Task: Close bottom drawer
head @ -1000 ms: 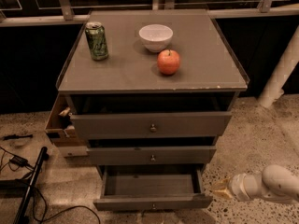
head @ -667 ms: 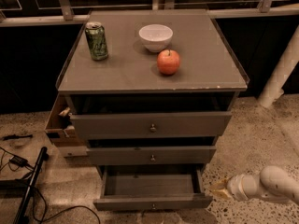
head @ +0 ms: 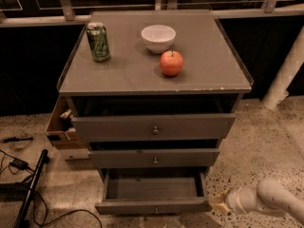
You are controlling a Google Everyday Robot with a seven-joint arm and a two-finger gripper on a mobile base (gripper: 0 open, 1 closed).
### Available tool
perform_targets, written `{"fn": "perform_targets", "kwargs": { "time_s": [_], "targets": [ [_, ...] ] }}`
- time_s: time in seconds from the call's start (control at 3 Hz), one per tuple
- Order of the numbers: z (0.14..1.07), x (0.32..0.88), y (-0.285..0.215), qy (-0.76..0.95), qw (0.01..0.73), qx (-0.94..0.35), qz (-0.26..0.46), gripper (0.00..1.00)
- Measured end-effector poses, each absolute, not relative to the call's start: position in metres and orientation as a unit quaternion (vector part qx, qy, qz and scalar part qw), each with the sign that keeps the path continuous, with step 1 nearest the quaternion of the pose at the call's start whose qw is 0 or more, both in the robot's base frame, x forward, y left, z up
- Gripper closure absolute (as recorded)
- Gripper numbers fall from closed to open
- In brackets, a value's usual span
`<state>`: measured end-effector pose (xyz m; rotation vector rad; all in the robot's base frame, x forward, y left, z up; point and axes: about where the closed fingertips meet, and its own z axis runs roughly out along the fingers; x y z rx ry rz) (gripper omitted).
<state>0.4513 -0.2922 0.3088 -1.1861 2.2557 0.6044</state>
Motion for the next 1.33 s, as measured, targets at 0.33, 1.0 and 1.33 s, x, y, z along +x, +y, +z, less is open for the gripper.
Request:
{"fn": "perform_targets", "kwargs": {
  "time_s": [0.33,1.0,1.33],
  "targets": [
    [0.262,0.428,-0.266,0.818,0.252,-0.453,0.249,1.0],
    [0.219,0.396,-0.224,0.791,0.254,-0.474,0.292,1.0],
    [0.215,0.396,-0.222,0.787,0.255,-0.487,0.282,1.0]
  ]
}}
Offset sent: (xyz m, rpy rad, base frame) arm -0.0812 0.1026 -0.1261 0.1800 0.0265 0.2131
